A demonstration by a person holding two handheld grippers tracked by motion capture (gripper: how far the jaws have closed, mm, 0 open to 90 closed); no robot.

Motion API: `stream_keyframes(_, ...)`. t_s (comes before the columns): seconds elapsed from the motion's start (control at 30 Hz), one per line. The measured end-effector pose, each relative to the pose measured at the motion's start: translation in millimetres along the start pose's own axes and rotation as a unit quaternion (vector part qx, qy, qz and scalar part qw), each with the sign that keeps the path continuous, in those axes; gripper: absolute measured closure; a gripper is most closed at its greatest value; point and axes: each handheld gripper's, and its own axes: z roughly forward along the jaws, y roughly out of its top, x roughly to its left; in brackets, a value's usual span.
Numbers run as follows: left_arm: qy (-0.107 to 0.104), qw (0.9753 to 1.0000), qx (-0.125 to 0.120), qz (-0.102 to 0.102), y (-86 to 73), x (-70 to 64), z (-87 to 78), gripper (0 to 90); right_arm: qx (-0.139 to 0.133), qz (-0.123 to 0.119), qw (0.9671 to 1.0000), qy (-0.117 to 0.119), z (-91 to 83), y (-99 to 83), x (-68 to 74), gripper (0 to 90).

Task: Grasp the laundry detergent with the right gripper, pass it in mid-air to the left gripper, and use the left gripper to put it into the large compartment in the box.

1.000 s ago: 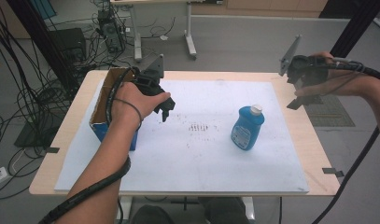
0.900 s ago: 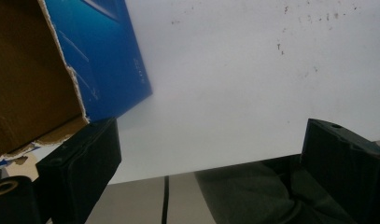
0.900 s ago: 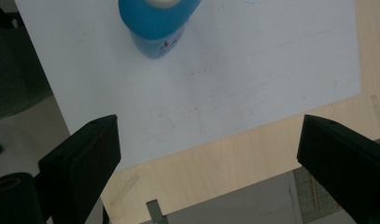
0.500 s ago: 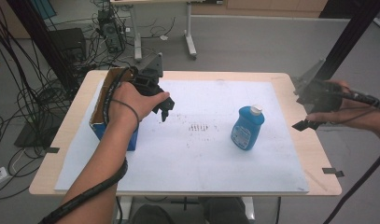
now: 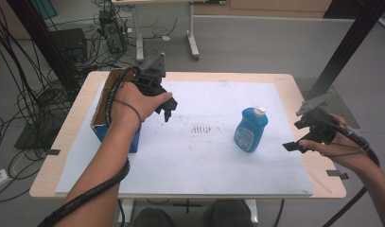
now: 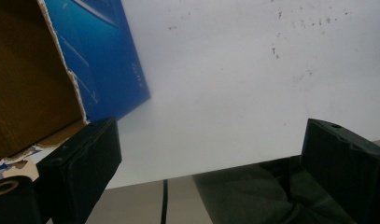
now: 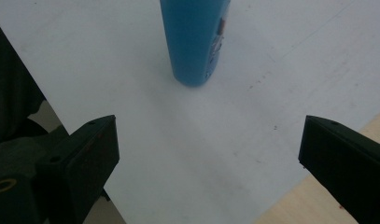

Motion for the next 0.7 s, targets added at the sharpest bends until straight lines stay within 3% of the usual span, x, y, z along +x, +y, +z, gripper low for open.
stream_keyframes(0.2,0.003,0.9999,0.006,-0.008,-2.3,3.8,4.1,5.7,-0.044,0.019,0.9988,-0.005,21.7,-8.3,8.3,5.8)
stream_keyframes(0.3,0.004,0.9999,0.005,-0.011,-3.5,5.5,3.4,5.7,-0.073,0.030,0.9967,-0.015,32.2,-9.2,12.8,5.3)
stream_keyframes(0.7,0.007,0.9999,0.006,-0.011,-4.3,2.5,2.5,5.6,-0.128,0.069,0.9886,-0.040,67.3,-8.7,25.9,3.3)
